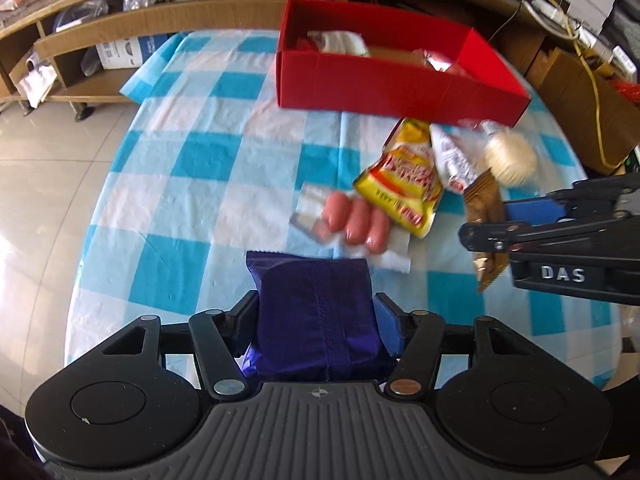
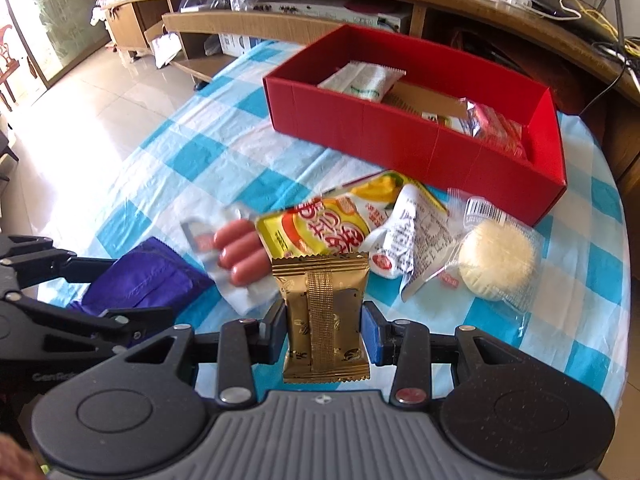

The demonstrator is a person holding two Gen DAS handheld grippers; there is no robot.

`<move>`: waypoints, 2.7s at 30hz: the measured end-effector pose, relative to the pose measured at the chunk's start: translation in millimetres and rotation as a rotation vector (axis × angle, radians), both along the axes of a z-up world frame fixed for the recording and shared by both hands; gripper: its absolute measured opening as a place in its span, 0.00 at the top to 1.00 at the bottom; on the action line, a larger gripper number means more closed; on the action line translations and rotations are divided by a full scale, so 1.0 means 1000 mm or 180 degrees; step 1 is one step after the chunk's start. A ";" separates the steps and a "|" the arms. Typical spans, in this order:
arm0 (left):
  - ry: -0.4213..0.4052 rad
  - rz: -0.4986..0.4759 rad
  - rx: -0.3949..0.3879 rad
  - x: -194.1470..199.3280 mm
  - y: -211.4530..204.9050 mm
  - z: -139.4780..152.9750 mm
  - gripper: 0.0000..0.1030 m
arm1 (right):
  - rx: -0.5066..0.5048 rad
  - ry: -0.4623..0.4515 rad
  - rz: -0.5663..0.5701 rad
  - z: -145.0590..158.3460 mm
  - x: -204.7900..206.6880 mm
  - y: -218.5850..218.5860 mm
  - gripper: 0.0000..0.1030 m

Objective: Organize snacks
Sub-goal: 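Lift the purple bag with left gripper while right carries the gold pastry toward the red box, then lower both held snacks into the red box and open both grippers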

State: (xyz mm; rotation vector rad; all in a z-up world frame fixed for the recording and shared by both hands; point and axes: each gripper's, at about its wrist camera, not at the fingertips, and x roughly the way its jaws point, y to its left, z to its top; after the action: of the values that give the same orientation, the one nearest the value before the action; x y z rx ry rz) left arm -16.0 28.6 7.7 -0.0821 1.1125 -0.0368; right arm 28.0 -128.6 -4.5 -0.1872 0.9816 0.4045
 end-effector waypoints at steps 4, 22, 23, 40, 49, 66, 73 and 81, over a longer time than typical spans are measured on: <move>0.0039 -0.0062 0.0007 0.000 -0.003 -0.004 0.35 | -0.0016 0.0018 0.0000 -0.002 0.000 0.000 0.50; 0.0181 -0.0055 0.0234 -0.002 -0.006 -0.025 0.34 | -0.0001 -0.0012 0.0033 0.002 -0.005 -0.002 0.50; 0.0141 -0.0041 0.0170 -0.004 -0.004 -0.019 0.34 | 0.0013 -0.0030 0.0031 0.004 -0.006 -0.002 0.50; -0.0552 -0.0099 -0.0073 0.090 -0.020 0.038 0.34 | 0.0287 -0.0250 -0.0502 0.041 0.057 -0.023 0.50; -0.0638 -0.0039 -0.0109 0.151 -0.022 0.040 0.34 | 0.0378 -0.0317 -0.0790 0.050 0.113 -0.034 0.50; -0.0615 0.0028 -0.0009 0.229 -0.024 0.020 0.34 | 0.0444 -0.0280 -0.0994 0.024 0.194 -0.046 0.50; -0.0524 0.0070 -0.0004 0.238 -0.023 0.007 0.34 | 0.0392 -0.0264 -0.0997 0.012 0.205 -0.043 0.50; -0.0490 0.0085 0.0007 0.237 -0.023 0.002 0.31 | 0.0379 -0.0271 -0.0981 0.010 0.206 -0.044 0.49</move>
State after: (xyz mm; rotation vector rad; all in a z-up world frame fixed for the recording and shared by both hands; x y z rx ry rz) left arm 221.4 6.0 10.1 -0.0905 0.9574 -0.0177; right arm 234.3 -172.2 5.4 0.0548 0.8824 0.1700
